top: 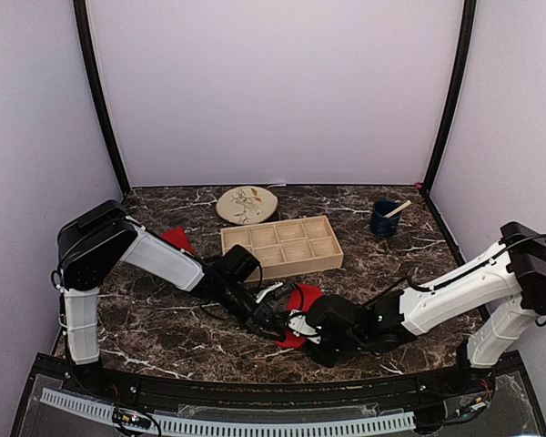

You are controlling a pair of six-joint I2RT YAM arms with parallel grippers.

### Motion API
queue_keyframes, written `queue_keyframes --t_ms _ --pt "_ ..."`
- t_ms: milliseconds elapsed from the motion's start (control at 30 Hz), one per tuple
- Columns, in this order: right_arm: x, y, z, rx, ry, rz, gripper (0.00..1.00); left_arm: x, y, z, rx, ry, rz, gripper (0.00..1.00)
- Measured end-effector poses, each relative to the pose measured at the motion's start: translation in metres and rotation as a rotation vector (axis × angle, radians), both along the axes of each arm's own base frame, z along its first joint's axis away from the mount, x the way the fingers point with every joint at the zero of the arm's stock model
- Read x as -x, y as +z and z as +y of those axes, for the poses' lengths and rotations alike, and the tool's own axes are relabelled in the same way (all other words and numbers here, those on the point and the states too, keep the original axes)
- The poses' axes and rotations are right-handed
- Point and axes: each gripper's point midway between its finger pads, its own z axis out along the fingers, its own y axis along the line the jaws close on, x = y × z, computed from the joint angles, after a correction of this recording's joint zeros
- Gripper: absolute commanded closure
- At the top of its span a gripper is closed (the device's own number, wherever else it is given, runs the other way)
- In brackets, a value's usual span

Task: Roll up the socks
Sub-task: Roll the sock at the center of the board.

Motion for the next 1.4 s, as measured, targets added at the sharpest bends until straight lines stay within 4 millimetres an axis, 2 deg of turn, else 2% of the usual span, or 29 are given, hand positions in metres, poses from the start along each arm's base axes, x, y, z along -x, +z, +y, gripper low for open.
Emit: queue_keyframes --t_ms 100,200,433,533,567,667,833,1133,1400 --pt "-0.001 -0.003 0.002 0.021 0.014 -0.005 0.65 0.0 0.0 0.0 0.001 -0.006 0.007 1.0" --pt "0.0 -0.007 0.002 0.042 0.029 -0.008 0.7 0.001 0.0 0.0 0.001 -0.011 0.011 1.0" --pt "0.002 -0.01 0.004 0.063 0.052 -0.005 0.93 0.002 0.0 0.0 0.003 -0.018 0.013 1.0" --pt "0.003 -0.01 0.004 0.061 0.056 0.0 1.0 0.002 0.0 0.0 0.003 -0.017 0.013 1.0" --pt "0.003 -0.01 0.005 0.061 0.057 0.001 1.0 0.002 0.0 0.0 0.003 -0.017 0.013 1.0" --pt "0.004 -0.01 0.005 0.059 0.057 0.004 1.0 0.001 0.0 0.0 -0.001 -0.011 0.016 0.81" --pt "0.006 -0.01 0.006 0.05 0.056 0.02 1.0 -0.003 0.003 -0.001 0.012 0.02 0.026 0.65" --pt "0.006 -0.008 0.005 -0.037 0.022 0.115 1.0 -0.013 0.008 0.015 0.045 0.143 -0.001 0.61" --pt "-0.006 0.001 -0.005 -0.151 -0.056 0.261 1.0 -0.02 0.019 0.021 0.098 0.208 -0.076 0.61"
